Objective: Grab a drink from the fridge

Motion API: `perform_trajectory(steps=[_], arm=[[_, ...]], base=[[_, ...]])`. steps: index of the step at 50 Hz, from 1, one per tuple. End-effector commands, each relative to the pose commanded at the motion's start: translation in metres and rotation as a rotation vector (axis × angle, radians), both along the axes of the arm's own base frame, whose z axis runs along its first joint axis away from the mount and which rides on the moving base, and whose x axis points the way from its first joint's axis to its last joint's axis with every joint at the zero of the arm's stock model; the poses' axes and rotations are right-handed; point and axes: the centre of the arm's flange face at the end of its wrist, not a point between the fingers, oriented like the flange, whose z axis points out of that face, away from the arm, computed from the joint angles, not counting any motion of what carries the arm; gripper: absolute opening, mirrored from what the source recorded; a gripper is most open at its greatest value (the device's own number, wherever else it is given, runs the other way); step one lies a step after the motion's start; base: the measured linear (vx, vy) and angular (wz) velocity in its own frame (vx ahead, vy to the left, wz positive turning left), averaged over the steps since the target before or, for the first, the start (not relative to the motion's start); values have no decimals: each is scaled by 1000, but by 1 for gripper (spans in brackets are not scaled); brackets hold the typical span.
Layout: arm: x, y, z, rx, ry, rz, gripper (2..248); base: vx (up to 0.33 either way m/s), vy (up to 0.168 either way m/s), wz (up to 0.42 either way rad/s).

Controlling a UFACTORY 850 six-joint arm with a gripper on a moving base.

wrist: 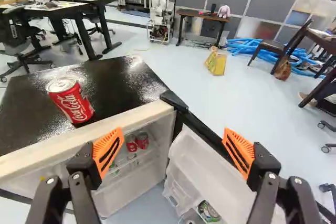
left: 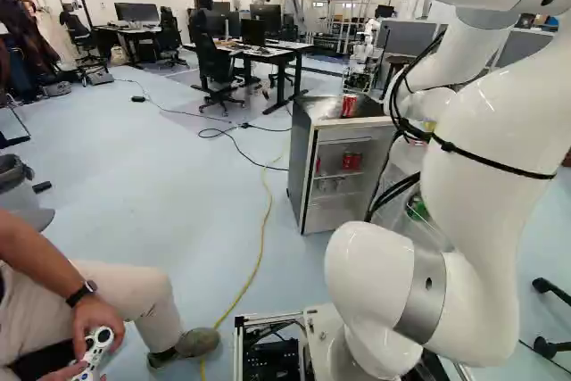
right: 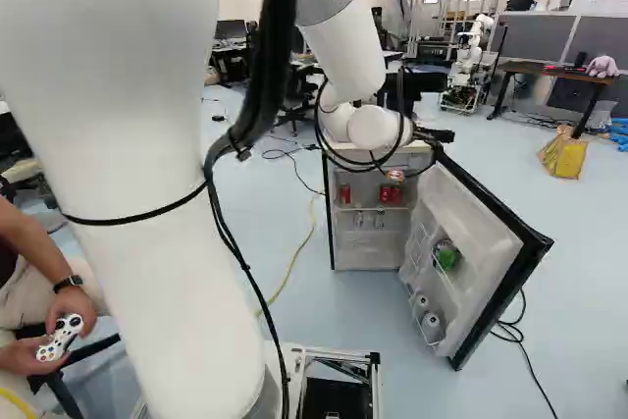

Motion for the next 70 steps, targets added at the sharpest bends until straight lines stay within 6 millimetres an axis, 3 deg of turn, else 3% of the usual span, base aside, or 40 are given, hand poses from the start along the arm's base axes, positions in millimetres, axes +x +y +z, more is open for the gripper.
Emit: perform_trajectory(steps=[70], arm=[[-69, -98, 45, 204, 151, -322, 247]], base=[[0, 0, 0]])
